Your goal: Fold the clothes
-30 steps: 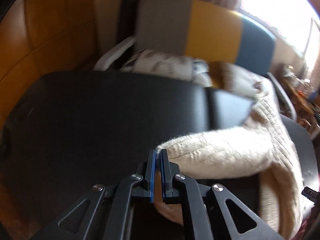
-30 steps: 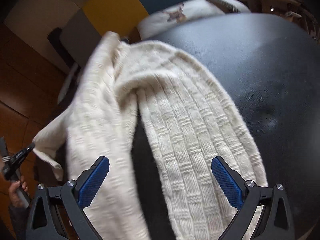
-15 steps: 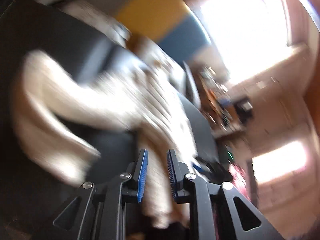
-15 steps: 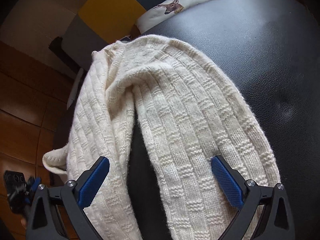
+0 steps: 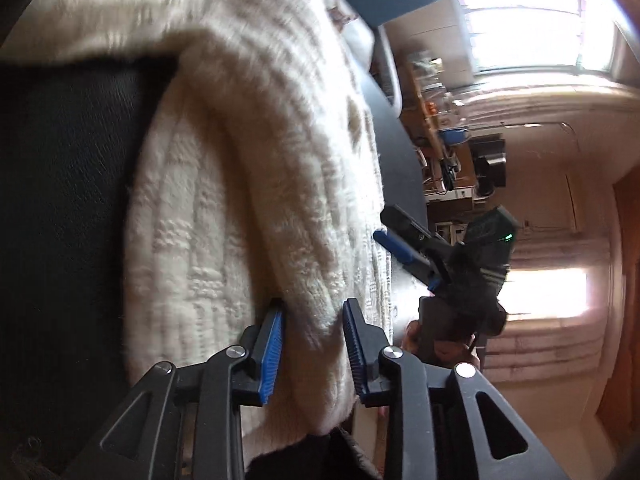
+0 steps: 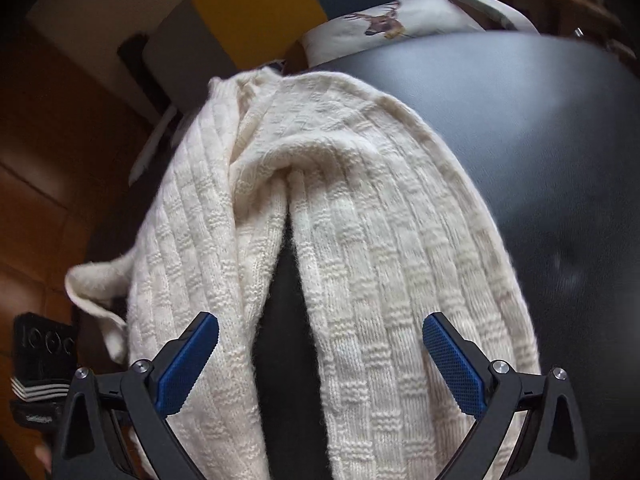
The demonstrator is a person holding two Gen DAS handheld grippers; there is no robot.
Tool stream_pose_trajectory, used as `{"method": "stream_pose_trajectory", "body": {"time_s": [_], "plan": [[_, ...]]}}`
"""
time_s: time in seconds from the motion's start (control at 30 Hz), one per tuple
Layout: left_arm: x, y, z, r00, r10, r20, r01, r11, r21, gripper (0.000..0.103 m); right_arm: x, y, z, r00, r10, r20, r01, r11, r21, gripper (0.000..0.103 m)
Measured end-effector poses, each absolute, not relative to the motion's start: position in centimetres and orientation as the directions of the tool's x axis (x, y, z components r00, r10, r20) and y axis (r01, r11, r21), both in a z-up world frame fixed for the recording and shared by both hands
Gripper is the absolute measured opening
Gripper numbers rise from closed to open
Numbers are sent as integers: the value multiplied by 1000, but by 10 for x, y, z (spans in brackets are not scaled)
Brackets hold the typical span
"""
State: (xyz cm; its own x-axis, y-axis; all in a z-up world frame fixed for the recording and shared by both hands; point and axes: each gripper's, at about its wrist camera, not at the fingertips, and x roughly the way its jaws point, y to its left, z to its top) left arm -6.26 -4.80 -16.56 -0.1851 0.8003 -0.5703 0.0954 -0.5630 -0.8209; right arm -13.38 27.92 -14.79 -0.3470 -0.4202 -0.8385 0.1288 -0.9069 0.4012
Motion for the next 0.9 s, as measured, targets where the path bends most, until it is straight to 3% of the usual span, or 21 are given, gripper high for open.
{"method": "stream_pose_trajectory", "body": {"time_s": [0.1,0.23,0.37,0.5,0.6,0.77,0.9], "plan": [[-57,-48,-163,-247,813,-527,82,-524,-848,8,-141,275,-159,-303,-380,-874,113,-925,363,103],[-51,-81,-126,-366,802,-472,-5,-509,-861,6,-139,269,-162,-290,-342,-894,140,-939,314,103],[-37,-162,-82,-530,722,-445,-30,-541,-841,5,-138,263,-164,-289,-305,-908,160,-950,268,103],[-18,-235,-75,-601,579,-551,52,-659,-750,5,-134,251,-166,-309,-232,-922,201,-964,175,103],[-12,-260,-91,-585,552,-594,125,-662,-739,5,-128,240,-158,-340,-185,-922,232,-967,108,103],[-11,-253,-116,-553,567,-610,165,-644,-747,5,-95,190,-105,-421,-379,-825,473,-867,157,103],[-24,-251,-121,-563,591,-578,168,-603,-780,5,-76,142,-119,-299,-431,-852,640,-753,156,101]]}}
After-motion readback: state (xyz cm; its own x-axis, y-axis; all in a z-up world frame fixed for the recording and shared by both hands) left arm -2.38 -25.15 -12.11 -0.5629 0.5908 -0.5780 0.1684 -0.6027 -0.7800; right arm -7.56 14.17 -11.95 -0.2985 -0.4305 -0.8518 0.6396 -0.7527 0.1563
